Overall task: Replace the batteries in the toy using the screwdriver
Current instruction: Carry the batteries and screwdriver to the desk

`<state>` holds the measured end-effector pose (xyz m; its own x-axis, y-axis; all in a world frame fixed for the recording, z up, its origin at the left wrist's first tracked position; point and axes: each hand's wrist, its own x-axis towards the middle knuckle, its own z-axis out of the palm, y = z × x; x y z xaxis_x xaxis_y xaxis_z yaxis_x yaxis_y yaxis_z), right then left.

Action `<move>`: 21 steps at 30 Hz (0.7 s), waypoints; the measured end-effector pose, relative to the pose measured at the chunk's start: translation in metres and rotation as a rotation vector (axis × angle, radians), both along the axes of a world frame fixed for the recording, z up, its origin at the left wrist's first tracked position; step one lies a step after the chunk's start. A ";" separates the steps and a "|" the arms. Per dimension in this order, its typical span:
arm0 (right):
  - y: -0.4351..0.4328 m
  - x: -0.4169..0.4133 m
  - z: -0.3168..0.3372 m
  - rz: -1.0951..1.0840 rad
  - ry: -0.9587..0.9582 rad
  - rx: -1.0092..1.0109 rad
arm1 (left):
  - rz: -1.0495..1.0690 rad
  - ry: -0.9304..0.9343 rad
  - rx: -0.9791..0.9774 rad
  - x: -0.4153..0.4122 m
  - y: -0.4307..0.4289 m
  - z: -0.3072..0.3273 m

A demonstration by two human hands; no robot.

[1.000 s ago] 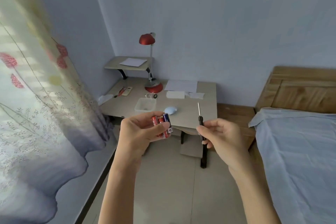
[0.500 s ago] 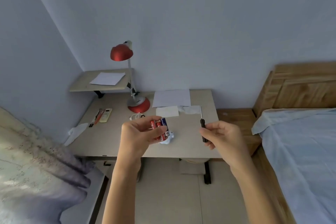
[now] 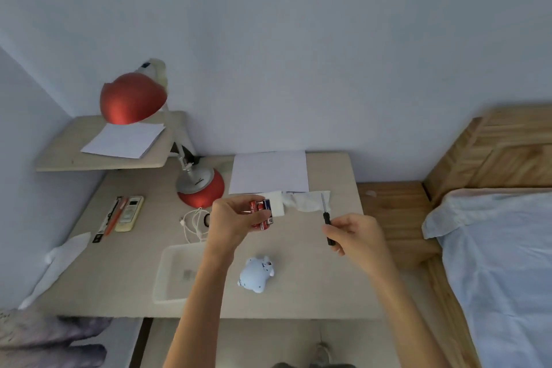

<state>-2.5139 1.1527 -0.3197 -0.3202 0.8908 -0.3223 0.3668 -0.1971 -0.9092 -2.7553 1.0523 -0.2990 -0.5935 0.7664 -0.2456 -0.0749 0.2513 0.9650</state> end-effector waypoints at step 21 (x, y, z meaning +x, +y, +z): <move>0.030 -0.059 -0.222 -0.232 -0.473 -0.124 | -0.160 0.134 -0.409 -0.123 0.150 -0.266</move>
<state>-2.5733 1.1824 -0.5421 0.0856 0.8669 -0.4910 0.6646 -0.4169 -0.6201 -2.8783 1.2021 -0.5647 -0.5228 0.7070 -0.4762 0.1151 0.6121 0.7824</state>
